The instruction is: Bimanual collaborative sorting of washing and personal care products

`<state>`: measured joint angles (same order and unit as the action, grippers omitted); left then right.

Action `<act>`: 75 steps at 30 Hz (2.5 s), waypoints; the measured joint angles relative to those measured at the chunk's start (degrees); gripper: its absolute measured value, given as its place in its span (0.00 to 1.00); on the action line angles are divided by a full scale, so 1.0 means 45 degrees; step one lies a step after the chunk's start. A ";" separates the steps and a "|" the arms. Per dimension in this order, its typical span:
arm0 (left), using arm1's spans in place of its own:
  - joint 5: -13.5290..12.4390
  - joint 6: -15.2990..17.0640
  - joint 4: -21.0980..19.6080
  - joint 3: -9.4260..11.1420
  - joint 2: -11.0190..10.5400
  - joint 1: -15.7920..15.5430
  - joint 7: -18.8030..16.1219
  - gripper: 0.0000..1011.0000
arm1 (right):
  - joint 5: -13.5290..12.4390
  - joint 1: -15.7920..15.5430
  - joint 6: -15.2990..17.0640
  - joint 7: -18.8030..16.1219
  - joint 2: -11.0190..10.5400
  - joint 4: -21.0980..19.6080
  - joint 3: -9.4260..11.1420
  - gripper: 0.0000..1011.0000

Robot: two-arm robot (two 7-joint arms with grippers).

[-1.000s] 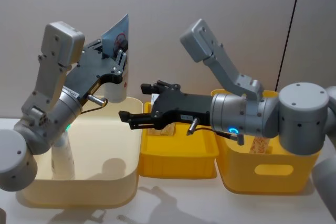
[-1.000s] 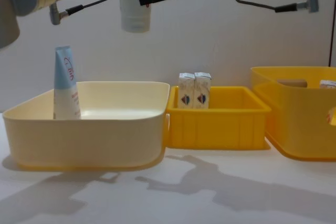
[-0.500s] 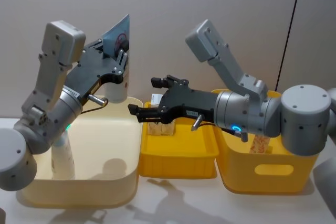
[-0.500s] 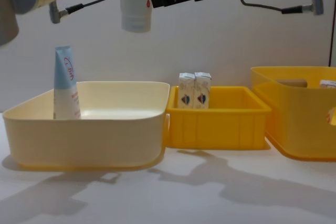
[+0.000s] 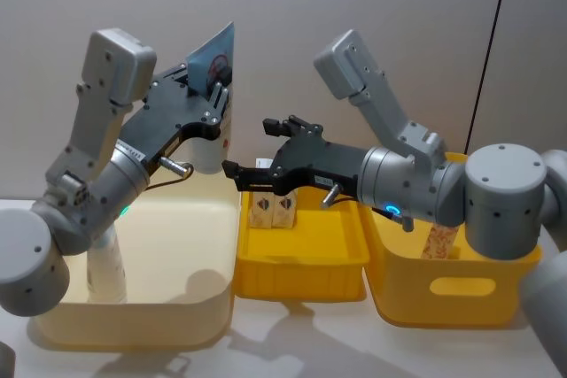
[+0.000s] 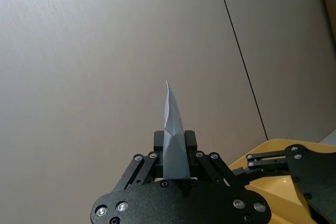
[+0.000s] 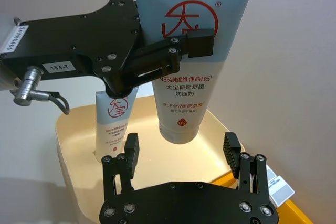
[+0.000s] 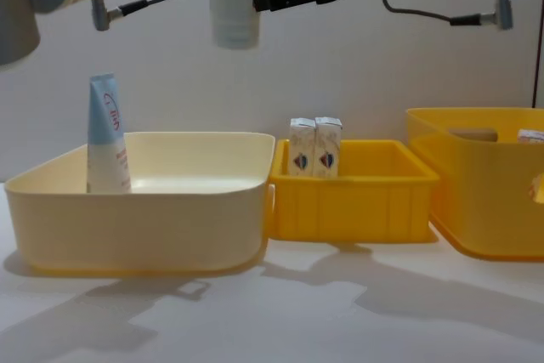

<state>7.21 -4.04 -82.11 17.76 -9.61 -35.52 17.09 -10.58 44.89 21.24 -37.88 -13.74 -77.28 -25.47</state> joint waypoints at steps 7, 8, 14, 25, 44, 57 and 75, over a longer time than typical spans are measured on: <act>0.0042 0.0003 0.0047 0.0160 -0.0003 -0.0213 0.0101 0.22 | 0.0002 0.0201 -0.0140 0.0011 0.0086 0.0375 -0.0151 0.99; 0.0044 -0.0001 0.0064 0.0190 -0.0002 -0.0257 0.0114 0.22 | 0.0002 0.0222 -0.0150 0.0009 0.0095 0.0416 -0.0169 0.99; 0.0052 -0.0049 0.0134 0.0301 0.0000 -0.0420 0.0180 0.22 | 0.0007 0.0397 -0.0227 0.0020 0.0174 0.0728 -0.0305 0.99; 0.0089 -0.0048 0.0080 0.0423 -0.0029 -0.0492 0.0233 0.22 | -0.0006 0.0540 -0.0304 0.0409 0.0309 0.1067 -0.0314 0.99; 0.0176 0.0050 -0.0042 0.0714 -0.0016 -0.0487 0.0373 0.22 | -0.0255 0.0725 -0.0288 0.0813 0.0549 0.1480 -0.0332 0.99; 0.0188 0.0018 0.0002 0.0894 0.0029 -0.0560 0.0461 0.22 | -0.0314 0.0918 -0.0368 0.1098 0.0767 0.1904 -0.0488 0.99; 0.0231 0.0020 -0.0015 0.1008 0.0020 -0.0613 0.0555 0.22 | -0.0245 0.1107 -0.0798 0.1581 0.1093 0.2472 -0.0687 0.93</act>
<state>8.24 -3.95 -82.18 22.30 -9.52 -38.27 19.58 -11.68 49.87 17.65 -30.76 -8.82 -66.16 -28.56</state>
